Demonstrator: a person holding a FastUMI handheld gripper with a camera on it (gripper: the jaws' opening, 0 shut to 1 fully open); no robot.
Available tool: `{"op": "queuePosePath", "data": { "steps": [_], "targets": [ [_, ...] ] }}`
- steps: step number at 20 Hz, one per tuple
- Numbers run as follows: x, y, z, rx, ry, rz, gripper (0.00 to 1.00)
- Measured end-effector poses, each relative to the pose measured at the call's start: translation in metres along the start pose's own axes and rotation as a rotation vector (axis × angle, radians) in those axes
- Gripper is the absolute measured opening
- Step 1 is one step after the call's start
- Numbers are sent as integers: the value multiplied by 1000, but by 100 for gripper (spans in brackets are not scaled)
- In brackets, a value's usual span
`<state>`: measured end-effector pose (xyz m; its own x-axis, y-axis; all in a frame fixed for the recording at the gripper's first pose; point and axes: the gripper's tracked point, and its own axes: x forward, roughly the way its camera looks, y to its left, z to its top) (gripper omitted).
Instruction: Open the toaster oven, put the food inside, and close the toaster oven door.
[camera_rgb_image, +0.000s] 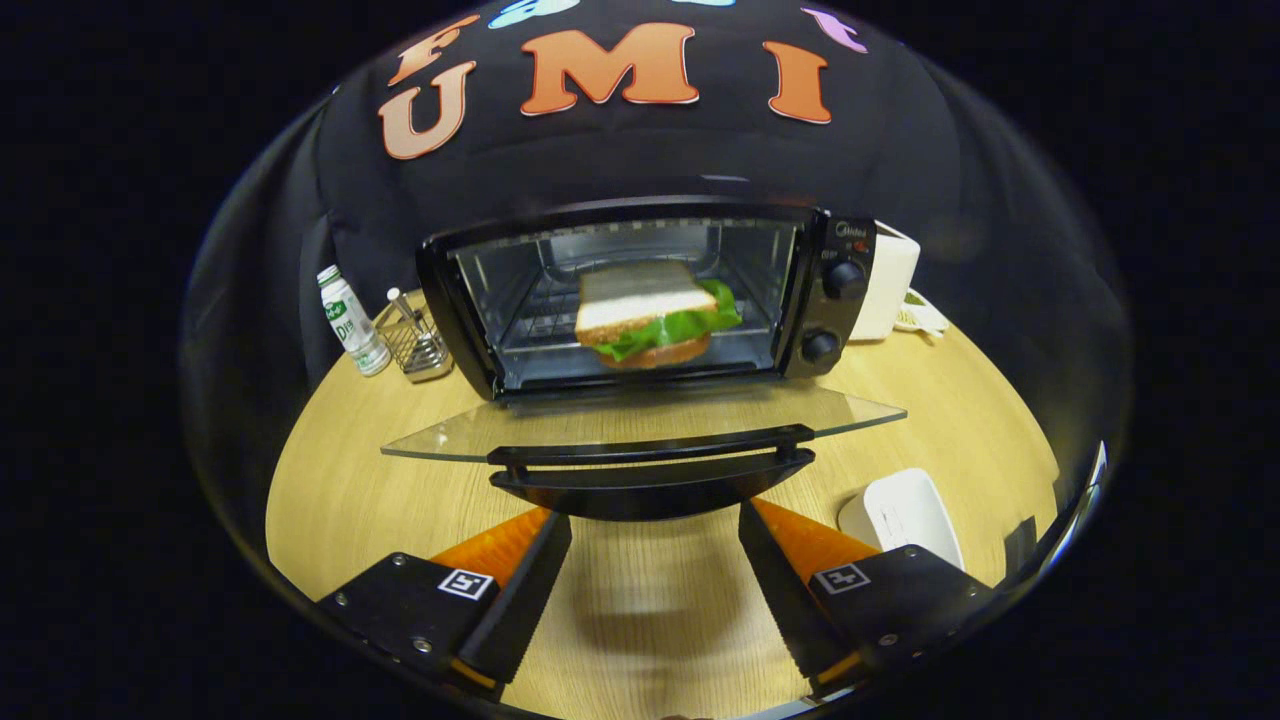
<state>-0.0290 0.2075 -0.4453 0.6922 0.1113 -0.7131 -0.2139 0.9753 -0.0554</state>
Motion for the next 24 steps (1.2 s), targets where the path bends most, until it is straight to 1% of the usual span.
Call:
{"op": "queuePosePath", "data": {
  "steps": [7,17,20,22,24],
  "targets": [
    [8,-4,52,28,-79,-10,100],
    [29,-2,115,19,-188,-5,100],
    [22,-3,114,13,-177,6,100],
    [8,-9,111,2,-177,2,100],
    [-8,-17,120,10,-197,-2,100]
  ]
}}
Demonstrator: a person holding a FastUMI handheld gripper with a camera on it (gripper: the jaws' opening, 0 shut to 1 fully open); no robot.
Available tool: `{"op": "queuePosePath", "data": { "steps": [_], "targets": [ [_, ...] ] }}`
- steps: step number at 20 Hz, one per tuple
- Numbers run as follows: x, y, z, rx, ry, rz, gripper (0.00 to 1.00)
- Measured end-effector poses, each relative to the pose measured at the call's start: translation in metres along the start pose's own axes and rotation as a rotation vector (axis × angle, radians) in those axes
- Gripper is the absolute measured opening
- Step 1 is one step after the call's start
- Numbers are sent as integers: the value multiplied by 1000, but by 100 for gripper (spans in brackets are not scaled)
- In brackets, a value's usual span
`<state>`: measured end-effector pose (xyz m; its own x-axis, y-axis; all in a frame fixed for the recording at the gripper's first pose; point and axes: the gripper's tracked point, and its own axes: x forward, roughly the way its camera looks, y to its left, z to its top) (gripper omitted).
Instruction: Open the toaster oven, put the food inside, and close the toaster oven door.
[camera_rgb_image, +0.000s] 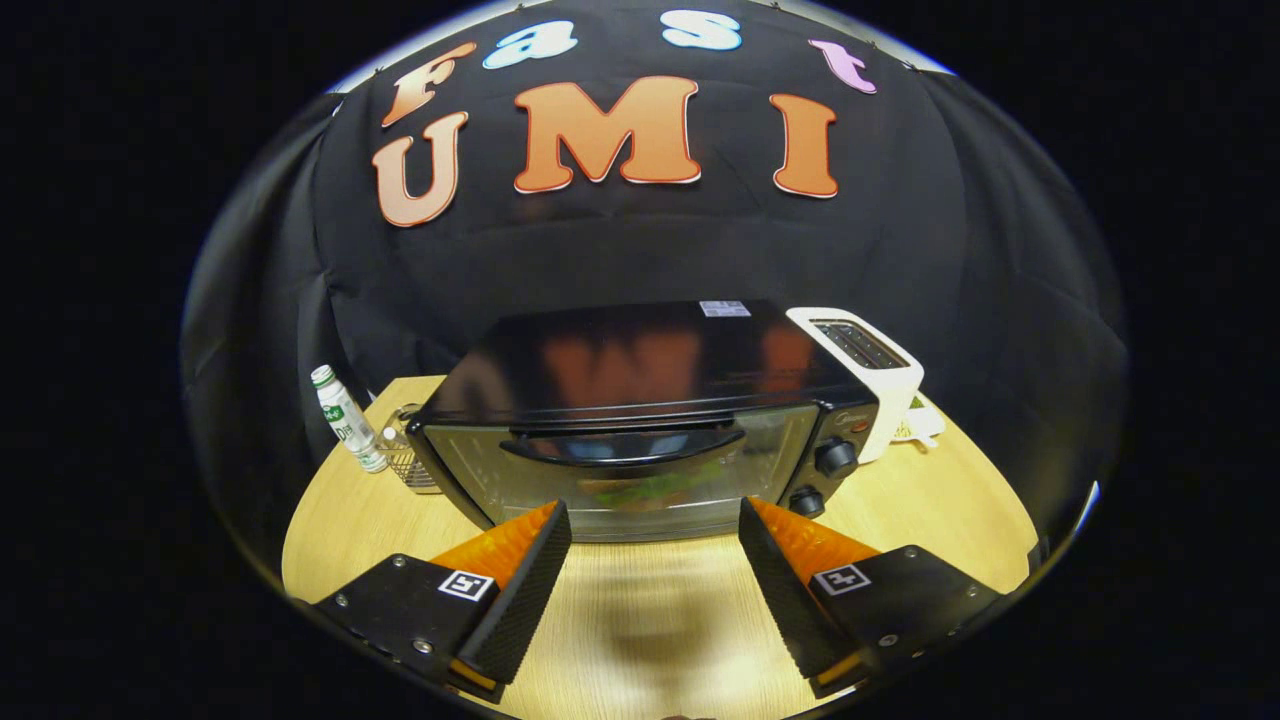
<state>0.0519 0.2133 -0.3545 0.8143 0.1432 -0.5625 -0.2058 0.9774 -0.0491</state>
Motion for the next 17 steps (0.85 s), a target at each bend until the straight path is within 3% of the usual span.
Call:
{"op": "queuePosePath", "data": {
  "steps": [6,11,16,17],
  "targets": [
    [-54,-38,97,10,-162,-43,100],
    [-126,-85,183,-14,-290,-101,100],
    [-186,-118,226,7,-387,-96,100],
    [-192,-134,230,-8,-399,-131,100]
  ]
}}
